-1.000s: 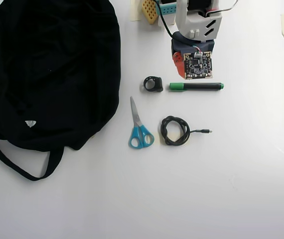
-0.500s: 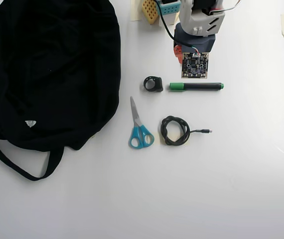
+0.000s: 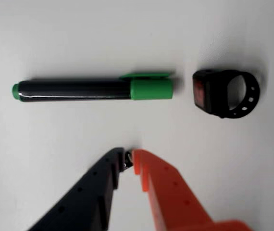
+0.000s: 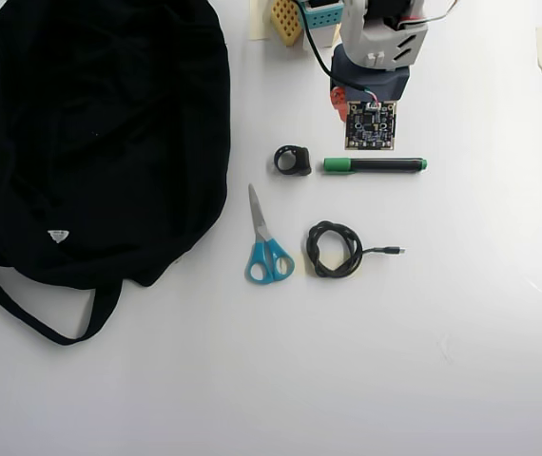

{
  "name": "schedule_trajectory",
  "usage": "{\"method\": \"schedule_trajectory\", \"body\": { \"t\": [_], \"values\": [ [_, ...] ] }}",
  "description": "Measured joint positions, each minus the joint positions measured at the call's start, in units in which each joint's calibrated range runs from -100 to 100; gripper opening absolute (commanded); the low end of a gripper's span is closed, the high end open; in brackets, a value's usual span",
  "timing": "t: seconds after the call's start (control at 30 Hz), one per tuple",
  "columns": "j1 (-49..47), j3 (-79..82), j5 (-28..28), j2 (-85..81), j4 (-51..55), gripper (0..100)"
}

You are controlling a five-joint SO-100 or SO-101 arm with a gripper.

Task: Put the green marker into the black bag

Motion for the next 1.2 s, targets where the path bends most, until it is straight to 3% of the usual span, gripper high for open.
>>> {"method": "schedule_trajectory", "body": {
  "t": [0.5,1.2],
  "values": [
    [-5.0,0.0,-0.5,0.0,0.0,2],
    [-8.9,0.0,-22.6,0.0,0.0,2]
  ]
}}
